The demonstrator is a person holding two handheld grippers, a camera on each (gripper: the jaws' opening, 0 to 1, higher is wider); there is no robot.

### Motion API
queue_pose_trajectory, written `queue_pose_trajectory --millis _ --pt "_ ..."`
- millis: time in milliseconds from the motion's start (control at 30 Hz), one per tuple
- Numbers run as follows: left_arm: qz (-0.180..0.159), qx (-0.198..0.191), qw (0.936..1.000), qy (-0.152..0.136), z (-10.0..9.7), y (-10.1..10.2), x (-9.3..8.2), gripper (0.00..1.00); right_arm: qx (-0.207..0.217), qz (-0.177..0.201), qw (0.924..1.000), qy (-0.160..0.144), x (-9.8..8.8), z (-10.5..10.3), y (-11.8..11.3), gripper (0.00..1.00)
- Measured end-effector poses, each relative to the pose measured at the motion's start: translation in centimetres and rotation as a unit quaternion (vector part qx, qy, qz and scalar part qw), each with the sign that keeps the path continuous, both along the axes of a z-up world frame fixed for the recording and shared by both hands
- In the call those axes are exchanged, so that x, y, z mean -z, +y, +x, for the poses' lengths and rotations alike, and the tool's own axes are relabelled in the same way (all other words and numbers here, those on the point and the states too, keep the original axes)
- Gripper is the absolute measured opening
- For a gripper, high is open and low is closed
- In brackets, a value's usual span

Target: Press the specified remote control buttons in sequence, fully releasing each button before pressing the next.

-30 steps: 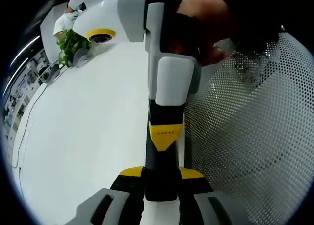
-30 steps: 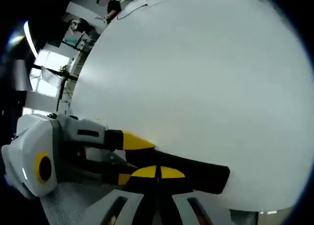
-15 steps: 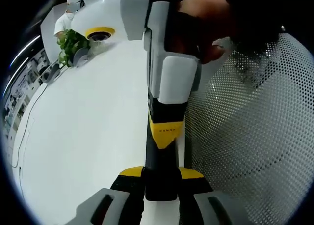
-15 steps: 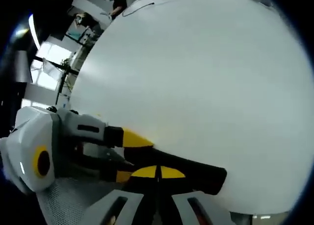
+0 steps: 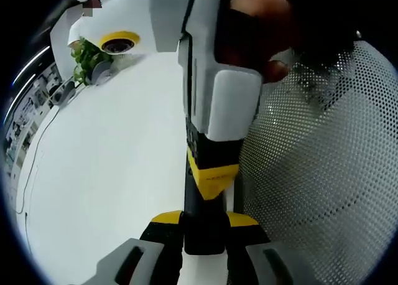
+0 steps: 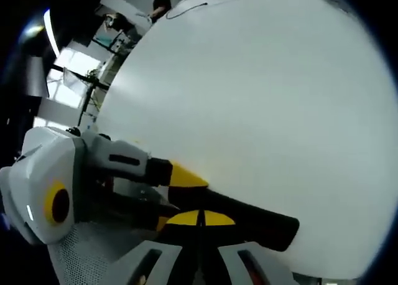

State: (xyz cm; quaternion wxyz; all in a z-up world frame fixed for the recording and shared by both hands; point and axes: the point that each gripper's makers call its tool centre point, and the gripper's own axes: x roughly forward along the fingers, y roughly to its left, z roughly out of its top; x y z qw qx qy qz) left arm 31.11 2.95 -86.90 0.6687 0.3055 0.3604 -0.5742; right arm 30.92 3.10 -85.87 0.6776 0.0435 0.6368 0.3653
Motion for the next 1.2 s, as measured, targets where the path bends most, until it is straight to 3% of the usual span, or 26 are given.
queue_pose_trajectory --millis 333,733,1000,1133,1200 --pt "-0.001 0.000 1.0000 0.001 0.06 0.03 0.03 0.25 0.009 0.003 0.9998 0.017 0.10 -0.02 -0.20 0.00" --pt "-0.008 0.003 1.0000 -0.002 0.00 -0.08 0.10 0.25 0.081 0.039 0.9930 0.078 0.24 0.22 -0.44 0.00" --pt "-0.009 0.001 1.0000 0.000 0.00 -0.09 0.04 0.25 0.061 0.026 0.9961 0.058 0.05 0.21 -0.27 0.00" --pt "-0.008 0.000 1.0000 0.000 0.00 -0.11 0.03 0.25 0.080 0.026 0.9946 0.061 0.14 0.50 -0.59 0.00" --pt "-0.009 -0.001 1.0000 0.001 -0.04 -0.10 0.00 0.25 0.075 0.017 0.9959 0.047 0.06 0.71 -0.70 0.00"
